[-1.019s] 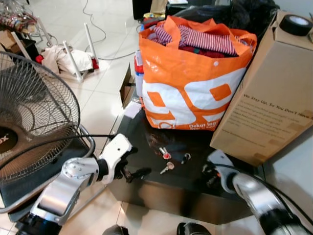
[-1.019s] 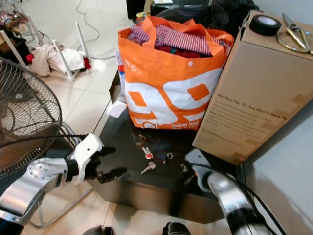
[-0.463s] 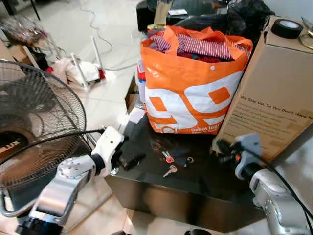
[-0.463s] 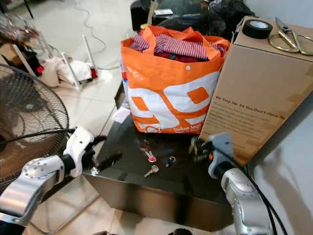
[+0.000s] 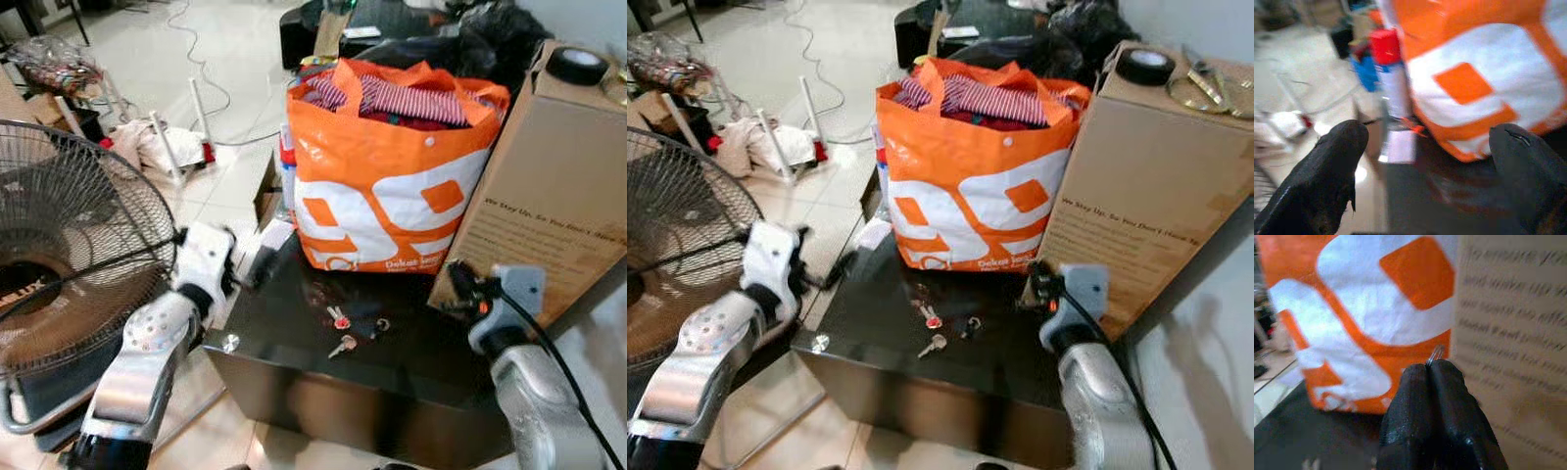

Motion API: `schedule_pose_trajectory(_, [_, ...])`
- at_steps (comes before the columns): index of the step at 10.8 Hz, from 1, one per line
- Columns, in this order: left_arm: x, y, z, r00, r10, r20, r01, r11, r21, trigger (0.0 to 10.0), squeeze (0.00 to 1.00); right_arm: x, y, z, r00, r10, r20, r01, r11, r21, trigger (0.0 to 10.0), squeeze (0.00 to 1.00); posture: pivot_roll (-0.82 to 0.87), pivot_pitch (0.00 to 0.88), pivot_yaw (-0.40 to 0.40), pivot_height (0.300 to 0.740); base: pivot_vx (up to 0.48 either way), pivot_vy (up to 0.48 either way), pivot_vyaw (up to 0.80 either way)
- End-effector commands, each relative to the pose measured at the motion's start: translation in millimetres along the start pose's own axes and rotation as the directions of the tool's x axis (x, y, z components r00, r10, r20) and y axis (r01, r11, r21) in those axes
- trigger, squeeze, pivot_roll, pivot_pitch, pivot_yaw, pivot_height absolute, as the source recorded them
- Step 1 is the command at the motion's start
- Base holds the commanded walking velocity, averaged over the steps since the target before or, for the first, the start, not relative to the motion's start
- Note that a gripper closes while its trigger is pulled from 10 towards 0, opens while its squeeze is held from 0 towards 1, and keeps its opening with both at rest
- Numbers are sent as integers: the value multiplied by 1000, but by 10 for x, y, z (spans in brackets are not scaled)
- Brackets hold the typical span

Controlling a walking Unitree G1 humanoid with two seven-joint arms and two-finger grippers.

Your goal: Hang keys on a hook

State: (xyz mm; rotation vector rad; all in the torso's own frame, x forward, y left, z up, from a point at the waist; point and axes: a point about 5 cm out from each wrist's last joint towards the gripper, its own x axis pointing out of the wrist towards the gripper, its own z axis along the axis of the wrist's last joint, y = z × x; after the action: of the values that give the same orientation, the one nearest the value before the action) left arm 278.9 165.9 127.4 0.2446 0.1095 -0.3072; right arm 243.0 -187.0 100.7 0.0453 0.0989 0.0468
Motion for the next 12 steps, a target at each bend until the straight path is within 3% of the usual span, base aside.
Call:
schedule_pose_trajectory(1, [13,75,-5,997,76,2,-76,996,42,10000,0,57,10,43,999,-47,18,48,999,-26,10000,0,-106,0,26,740,0,0,0])
schedule_pose_trajectory(3, [-37,162,41,983,174,54,-173,985,-12,10000,0,180,92,38,999,-31,21,32,997,-77,10000,0,-75,0,-18,740,0,0,0])
schedule_pose_trajectory(5, [-66,135,31,982,177,62,-178,984,16,10000,0,242,204,19,1000,10,9,-9,997,-83,10000,0,-51,0,-53,740,0,0,0])
schedule_pose_trajectory(7, [-90,127,41,975,206,79,-207,978,-7,10000,0,277,180,-13,1000,1,-24,-2,999,-45,10000,0,-41,0,-66,740,0,0,0])
schedule_pose_trajectory(12, [-115,129,28,975,212,72,-211,977,-22,10000,0,260,190,-74,996,35,-84,-41,997,-69,10000,0,-51,0,-62,740,0,0,0])
